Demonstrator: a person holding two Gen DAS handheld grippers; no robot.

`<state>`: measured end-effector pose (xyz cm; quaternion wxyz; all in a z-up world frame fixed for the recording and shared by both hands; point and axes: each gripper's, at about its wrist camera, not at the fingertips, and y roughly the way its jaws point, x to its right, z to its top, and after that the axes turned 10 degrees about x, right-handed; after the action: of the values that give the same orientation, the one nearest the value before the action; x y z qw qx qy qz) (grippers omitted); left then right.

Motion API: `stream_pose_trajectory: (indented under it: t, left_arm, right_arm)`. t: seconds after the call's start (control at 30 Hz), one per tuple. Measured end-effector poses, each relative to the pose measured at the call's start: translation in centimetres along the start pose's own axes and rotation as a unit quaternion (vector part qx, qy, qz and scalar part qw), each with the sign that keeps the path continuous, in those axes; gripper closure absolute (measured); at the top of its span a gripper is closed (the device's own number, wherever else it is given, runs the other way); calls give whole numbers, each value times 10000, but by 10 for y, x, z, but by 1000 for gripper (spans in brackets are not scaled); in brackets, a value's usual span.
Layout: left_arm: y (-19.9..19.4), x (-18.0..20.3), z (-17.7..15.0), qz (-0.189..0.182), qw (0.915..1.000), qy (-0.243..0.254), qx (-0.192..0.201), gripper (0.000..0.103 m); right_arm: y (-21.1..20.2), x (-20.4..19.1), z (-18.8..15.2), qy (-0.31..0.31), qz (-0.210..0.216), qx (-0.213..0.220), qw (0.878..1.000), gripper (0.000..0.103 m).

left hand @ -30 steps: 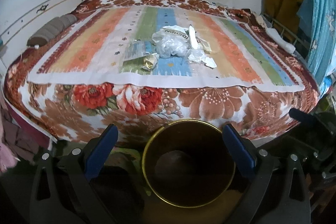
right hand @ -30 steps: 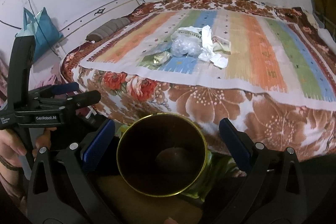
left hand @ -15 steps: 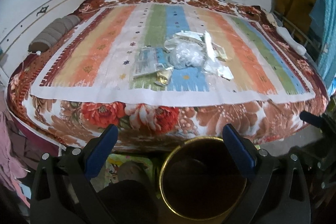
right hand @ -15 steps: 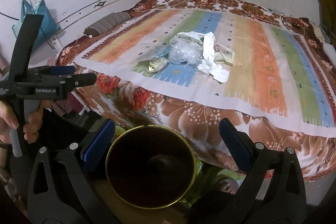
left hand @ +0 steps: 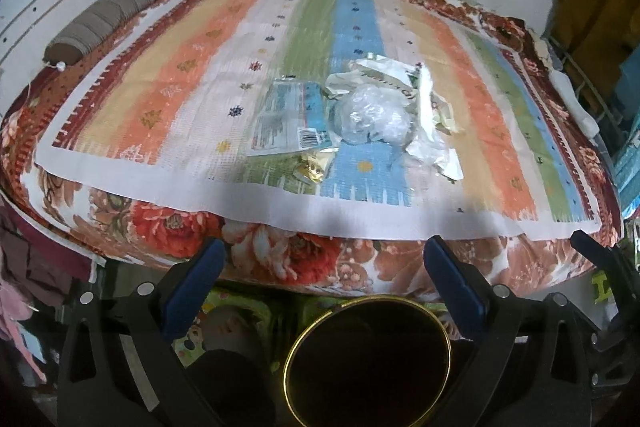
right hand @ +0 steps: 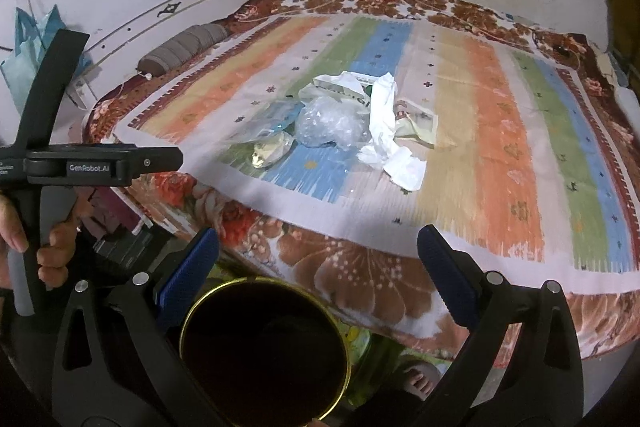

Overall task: Collect trash
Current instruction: 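Move both tools forward over the trash pile on the striped sheet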

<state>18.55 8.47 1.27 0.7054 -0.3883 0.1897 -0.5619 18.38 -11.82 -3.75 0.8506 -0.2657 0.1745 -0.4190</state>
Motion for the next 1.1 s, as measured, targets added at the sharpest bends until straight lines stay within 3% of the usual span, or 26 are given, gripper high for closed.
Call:
stream_pose_trajectory:
  t: [0.2, 0.53, 0.7, 0.87, 1.0, 1.1]
  left_arm:
    - [35, -8, 26, 339, 9994, -26, -117, 6]
    - [84, -30, 48, 418, 9967, -586, -375, 6]
    - [106, -57, 51, 72, 9897, -1322, -541, 6]
    - [132, -87, 54, -1, 9874, -1482, -556, 6]
    - [159, -109, 50, -603, 9812, -1603, -888, 6]
    - [167, -118, 49, -968, 9760, -1720, -924, 6]
  right_arm:
    - [33, 9, 20, 252, 95, -223, 9994, 9]
    - [74, 13, 33, 30, -138, -402, 9991, 9]
    - [102, 15, 37, -143, -242, -513, 9983, 9]
    - [129, 27, 41, -89, -275, -714, 9970, 9]
    - [146, 36, 42, 152, -201, -864, 9959, 9]
    - [160, 39, 41, 252, -179, -984, 9947, 9]
